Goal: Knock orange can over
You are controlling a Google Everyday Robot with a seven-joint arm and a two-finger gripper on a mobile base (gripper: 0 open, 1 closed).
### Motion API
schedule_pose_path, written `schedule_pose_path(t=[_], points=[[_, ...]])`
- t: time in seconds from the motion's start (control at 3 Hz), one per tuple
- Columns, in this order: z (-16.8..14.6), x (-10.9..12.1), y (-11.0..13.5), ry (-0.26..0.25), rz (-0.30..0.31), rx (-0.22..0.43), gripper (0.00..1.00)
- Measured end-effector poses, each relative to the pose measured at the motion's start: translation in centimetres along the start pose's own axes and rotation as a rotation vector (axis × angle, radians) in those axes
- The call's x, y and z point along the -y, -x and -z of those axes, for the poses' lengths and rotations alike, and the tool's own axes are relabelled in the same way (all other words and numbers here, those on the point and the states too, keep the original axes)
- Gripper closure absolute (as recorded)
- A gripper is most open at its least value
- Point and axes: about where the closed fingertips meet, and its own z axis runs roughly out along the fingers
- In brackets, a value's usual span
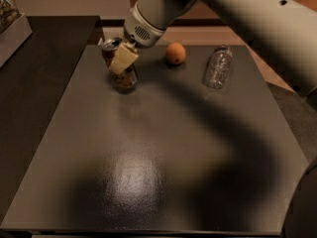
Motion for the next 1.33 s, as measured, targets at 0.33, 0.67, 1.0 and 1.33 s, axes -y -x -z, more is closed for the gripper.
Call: schedule_pose_path(t=[0.33, 0.67, 1.0, 1.33], points=[[2.8, -1.3, -1.5, 0.001, 0.056, -0.140, 1.00], [4.5, -3.4, -3.4, 0.037, 0.109, -0.267, 1.00], [4.8, -5.3, -5.4, 0.082, 0.130, -0.365, 1.00], [4.1, -6.4, -7.0, 0.124, 0.134, -0.438, 1.00]])
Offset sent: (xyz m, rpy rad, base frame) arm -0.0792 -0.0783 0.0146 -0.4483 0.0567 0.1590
